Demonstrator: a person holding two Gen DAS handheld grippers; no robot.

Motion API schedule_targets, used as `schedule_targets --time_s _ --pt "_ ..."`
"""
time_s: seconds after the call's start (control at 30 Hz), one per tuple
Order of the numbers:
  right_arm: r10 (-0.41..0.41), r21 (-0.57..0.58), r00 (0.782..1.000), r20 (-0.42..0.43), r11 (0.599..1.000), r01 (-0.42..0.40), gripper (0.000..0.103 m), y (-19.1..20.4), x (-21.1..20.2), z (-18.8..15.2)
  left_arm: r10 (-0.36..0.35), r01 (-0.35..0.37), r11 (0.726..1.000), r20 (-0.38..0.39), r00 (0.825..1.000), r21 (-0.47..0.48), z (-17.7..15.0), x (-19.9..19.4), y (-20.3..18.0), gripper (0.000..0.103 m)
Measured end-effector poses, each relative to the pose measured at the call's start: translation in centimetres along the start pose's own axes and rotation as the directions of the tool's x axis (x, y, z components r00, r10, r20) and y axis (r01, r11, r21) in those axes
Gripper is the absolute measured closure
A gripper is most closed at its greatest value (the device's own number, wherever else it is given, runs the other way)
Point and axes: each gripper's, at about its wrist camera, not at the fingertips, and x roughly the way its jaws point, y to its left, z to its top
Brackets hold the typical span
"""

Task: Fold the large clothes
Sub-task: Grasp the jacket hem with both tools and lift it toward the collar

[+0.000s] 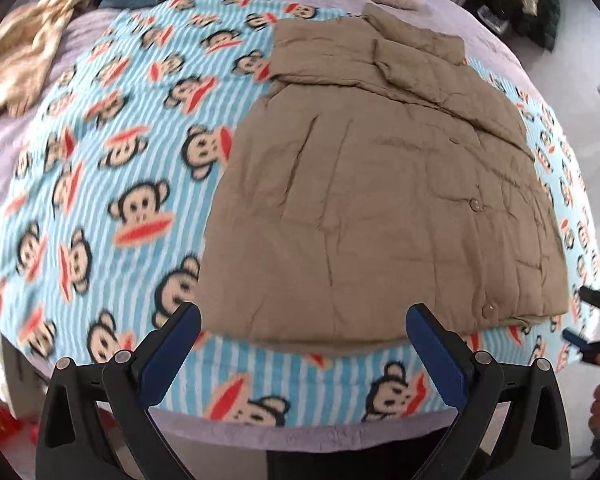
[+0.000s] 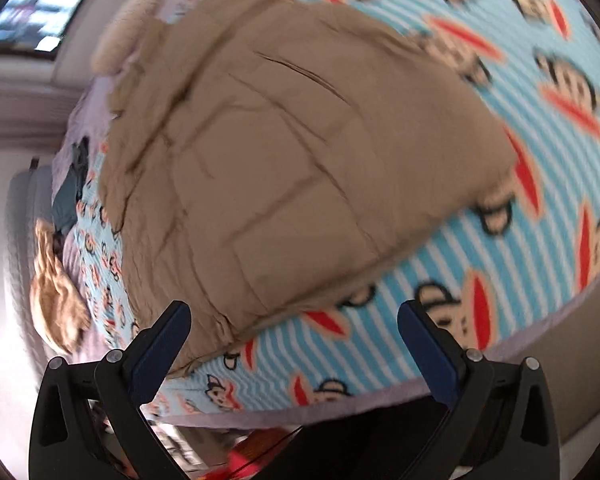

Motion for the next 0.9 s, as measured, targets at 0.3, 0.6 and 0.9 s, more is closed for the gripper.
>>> schedule_targets --time_s 0.3,0.6,0.9 --pt "0.1 0.105 0.995 -0.019 0.99 -0.097 0.0 -4.4 -0.1 1.6 -0.24 0.201 0.912 -0.068 0.968 -0.357 -3.1 4.2 3.9 0.0" --pt "0.148 0.218 0.989 -0.026 0.966 -0.139 0.001 -8.2 1.3 2.4 -0.318 0.25 0.866 -0.092 0.944 -0.433 -2.8 9.5 3.2 0.0" --pt "0.213 0.344 0.977 0.024 0.916 -0.208 0.029 -10.0 3.6 4.0 -0.351 0.294 0.862 -0.069 0.934 -0.413 -0.4 11.4 1.4 0.0"
